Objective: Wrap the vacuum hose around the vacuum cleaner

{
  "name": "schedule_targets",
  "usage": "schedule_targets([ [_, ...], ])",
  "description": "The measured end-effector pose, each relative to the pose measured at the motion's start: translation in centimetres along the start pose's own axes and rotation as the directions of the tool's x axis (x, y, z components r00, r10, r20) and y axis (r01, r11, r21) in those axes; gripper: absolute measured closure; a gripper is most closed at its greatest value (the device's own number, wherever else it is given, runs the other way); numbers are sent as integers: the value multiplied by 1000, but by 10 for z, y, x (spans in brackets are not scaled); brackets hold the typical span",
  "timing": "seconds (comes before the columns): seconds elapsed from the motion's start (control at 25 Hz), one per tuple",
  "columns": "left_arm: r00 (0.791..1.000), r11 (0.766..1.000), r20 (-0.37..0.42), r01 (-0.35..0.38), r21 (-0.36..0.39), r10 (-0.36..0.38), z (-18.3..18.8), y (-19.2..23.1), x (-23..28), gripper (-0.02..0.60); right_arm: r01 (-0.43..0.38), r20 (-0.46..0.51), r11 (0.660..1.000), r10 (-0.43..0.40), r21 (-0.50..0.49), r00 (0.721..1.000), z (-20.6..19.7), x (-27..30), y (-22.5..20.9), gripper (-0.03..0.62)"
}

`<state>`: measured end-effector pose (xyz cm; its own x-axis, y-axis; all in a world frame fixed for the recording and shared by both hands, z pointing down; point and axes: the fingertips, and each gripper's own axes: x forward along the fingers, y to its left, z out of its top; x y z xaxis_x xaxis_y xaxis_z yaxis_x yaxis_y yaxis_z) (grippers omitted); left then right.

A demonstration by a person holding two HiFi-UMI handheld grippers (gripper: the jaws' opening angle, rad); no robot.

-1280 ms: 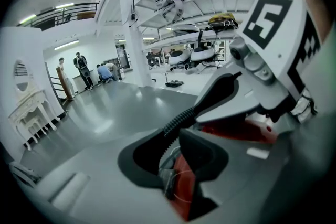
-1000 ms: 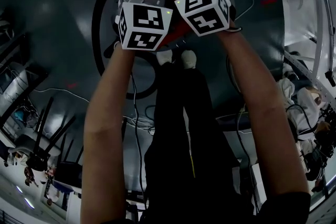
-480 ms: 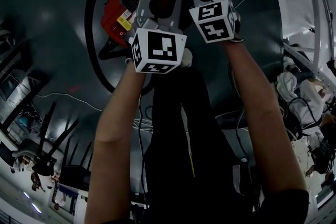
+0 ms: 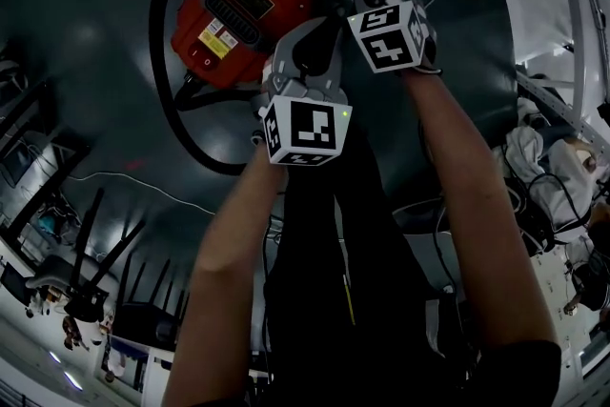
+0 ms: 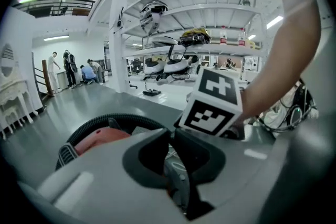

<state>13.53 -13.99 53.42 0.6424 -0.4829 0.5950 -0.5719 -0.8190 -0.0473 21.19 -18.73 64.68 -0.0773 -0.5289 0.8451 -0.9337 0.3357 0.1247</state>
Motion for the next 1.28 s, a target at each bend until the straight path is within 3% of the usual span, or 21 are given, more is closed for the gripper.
schedule_targets([
  [0.36,998,997,-28,54,-53,-56,-44,-24,-7,535,-15,-55,998,11,-65,998,-3,39,2,393],
  [0.76,998,982,-5,64,-179,-66,-58,-22,10,535,73,-54,995,-77,-65,996,-5,66,-12,361],
  [1.28,996,953,-26,76,-292,-87,-78,-27,21,537,-9,-138,1000,9,3,990,-31,84,-6,401],
])
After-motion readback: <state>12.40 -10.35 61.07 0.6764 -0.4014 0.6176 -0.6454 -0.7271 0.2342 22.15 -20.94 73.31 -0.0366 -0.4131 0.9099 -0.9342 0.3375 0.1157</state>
